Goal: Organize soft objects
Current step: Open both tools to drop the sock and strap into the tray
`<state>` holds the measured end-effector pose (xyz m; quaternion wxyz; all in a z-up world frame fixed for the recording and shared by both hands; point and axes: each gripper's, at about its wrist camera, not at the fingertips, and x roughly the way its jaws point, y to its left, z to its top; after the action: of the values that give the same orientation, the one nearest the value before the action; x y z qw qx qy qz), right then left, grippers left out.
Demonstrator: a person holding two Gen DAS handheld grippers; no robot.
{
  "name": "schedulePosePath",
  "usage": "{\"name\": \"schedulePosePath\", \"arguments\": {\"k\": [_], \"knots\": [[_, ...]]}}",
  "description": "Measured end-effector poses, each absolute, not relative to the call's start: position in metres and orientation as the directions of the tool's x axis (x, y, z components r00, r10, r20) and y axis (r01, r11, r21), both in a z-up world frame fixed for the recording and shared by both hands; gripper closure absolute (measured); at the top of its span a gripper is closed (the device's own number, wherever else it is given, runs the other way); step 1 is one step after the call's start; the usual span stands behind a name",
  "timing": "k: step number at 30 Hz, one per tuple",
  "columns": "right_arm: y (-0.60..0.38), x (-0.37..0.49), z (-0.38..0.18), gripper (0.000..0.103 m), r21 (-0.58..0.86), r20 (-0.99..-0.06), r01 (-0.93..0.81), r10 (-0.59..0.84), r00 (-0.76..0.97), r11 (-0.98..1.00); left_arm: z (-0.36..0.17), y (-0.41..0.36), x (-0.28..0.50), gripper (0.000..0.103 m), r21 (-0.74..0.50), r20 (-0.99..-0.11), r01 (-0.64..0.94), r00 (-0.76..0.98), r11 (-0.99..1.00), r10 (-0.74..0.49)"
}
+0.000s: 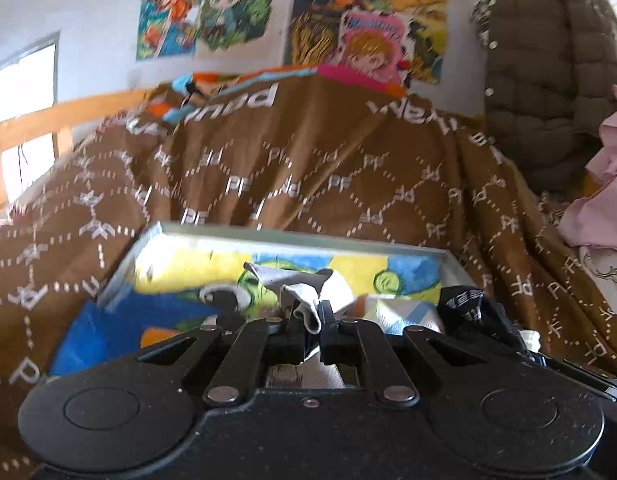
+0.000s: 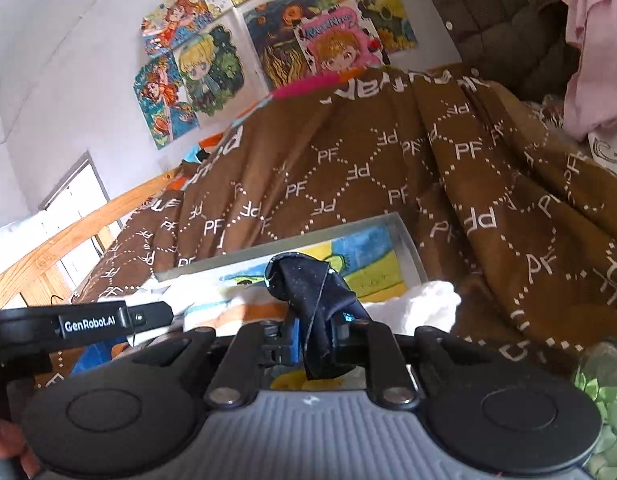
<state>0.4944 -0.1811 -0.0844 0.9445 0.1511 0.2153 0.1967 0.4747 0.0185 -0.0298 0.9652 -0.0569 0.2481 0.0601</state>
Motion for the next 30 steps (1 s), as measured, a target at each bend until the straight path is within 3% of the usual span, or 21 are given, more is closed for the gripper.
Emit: {"name": "schedulePosePath", "arguments": {"k": [4,12,15,19,22,30], "knots": [[-0.181,0.494,-0.084,0.077,0.370,-0.360,-0.301,0.435,0.825,0.879,-0.035,0.020,0.473,0.091,-0.103,-0.502,-0.166,0.860,0.981,0.093],[-0.179,0.490,-0.077,0.048,0.332,-0.373,-0.302,0.419,0.828,0.893,-0.032,0.026,0.468,0.078,-0.139,-0.509,-0.195,0.855,0.971,0.099],[-0.179,0.486,-0.073,0.038,0.324,-0.376,-0.305,0.418,0.827,0.895,-0.029,0.030,0.462,0.067,-0.162,-0.503,-0.203,0.859,0.966,0.097],[-0.180,0.478,-0.065,0.027,0.310,-0.373,-0.309,0.414,0.831,0.899,-0.022,0.033,0.451,0.042,-0.181,-0.481,-0.208,0.871,0.961,0.098],[-0.182,0.470,-0.057,0.020,0.300,-0.370,-0.312,0.411,0.833,0.902,-0.015,0.034,0.443,0.029,-0.203,-0.481,-0.237,0.869,0.950,0.114],[-0.202,0.433,-0.024,0.003,0.294,-0.335,-0.304,0.395,0.855,0.906,0.012,0.030,0.410,0.010,-0.214,-0.449,-0.270,0.880,0.939,0.151]]}}
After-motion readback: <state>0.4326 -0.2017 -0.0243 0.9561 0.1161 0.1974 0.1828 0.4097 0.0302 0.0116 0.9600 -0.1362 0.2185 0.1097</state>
